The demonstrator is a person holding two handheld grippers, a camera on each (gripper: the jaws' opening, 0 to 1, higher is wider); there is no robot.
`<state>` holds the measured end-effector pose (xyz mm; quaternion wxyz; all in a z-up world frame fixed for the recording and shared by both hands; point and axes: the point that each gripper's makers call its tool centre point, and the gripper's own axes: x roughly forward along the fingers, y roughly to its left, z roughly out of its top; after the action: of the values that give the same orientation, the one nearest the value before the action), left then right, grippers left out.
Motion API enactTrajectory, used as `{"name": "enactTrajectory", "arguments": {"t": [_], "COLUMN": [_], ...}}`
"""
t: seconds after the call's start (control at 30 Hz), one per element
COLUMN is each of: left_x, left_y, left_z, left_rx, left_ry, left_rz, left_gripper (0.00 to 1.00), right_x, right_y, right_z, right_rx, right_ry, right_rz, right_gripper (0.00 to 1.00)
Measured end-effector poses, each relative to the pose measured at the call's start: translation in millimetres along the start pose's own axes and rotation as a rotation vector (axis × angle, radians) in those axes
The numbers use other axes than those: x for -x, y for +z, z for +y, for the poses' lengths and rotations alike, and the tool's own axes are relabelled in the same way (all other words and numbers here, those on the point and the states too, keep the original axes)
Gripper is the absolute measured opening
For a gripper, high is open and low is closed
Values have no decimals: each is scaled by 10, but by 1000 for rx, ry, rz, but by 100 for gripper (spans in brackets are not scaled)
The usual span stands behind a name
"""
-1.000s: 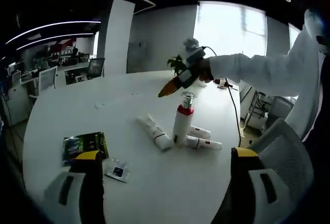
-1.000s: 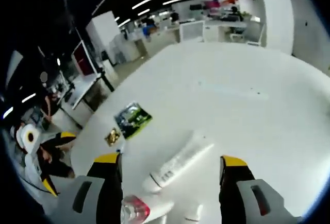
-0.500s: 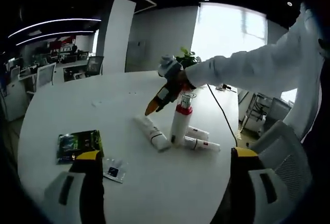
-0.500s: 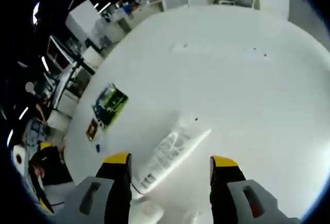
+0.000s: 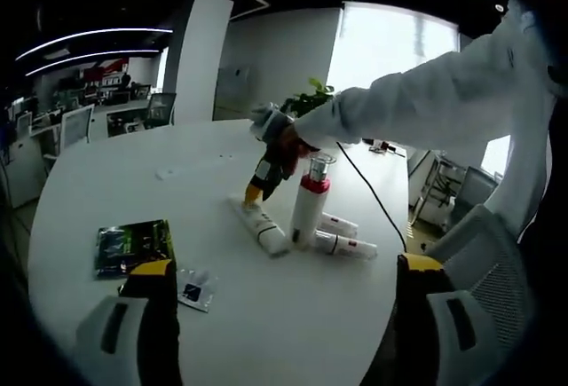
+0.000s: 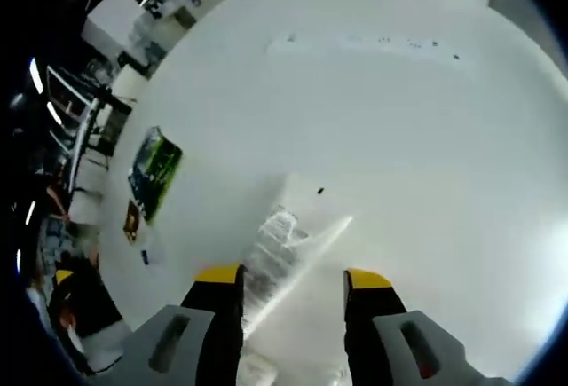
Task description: Arrange the skincare products in the storage area until every visible bottle or jar stands upright without overlapping.
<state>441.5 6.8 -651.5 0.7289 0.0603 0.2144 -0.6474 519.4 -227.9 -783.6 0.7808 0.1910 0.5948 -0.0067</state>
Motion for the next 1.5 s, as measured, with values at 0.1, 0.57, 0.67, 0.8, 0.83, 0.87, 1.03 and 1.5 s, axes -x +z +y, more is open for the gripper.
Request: {"name": "enactTrajectory", "arguments": {"t": [0.1, 0.57, 0.67, 0.8, 0.83, 0.87, 1.03, 1.5], "left_x": [-5, -32, -71, -137, -171, -192, -369, -1046], "left_y": [-23, -68, -81, -79, -85, -92, -96, 94], "left_z": [-23, 23, -19, -23, 0, 17, 96, 591], "left_rx": [-3, -1, -12, -11, -19, -32, -112, -201], "left_ry": [-7, -3, -21, -42, -43, -44, -64, 4], "left_rz": [9, 30, 40, 49, 62, 74, 133, 197], "left_gripper": [98, 97, 97, 95, 95, 95, 93, 67], "right_x": [-39, -109, -165, -206, -204, -189, -140, -56], "right_y": [65, 155, 228, 256, 260, 213, 99, -49], "right_z": [38, -45, -92, -102, -104, -82, -23, 46], "right_rx": [-94, -41, 27, 65, 67, 59, 53, -78], "right_ry": [28, -107, -150, -204, -207, -215, -235, -189], "right_rz": [-20, 101, 146, 172, 174, 173, 167, 140], "right_gripper": [36, 35, 37, 37, 37, 36, 36, 31]}}
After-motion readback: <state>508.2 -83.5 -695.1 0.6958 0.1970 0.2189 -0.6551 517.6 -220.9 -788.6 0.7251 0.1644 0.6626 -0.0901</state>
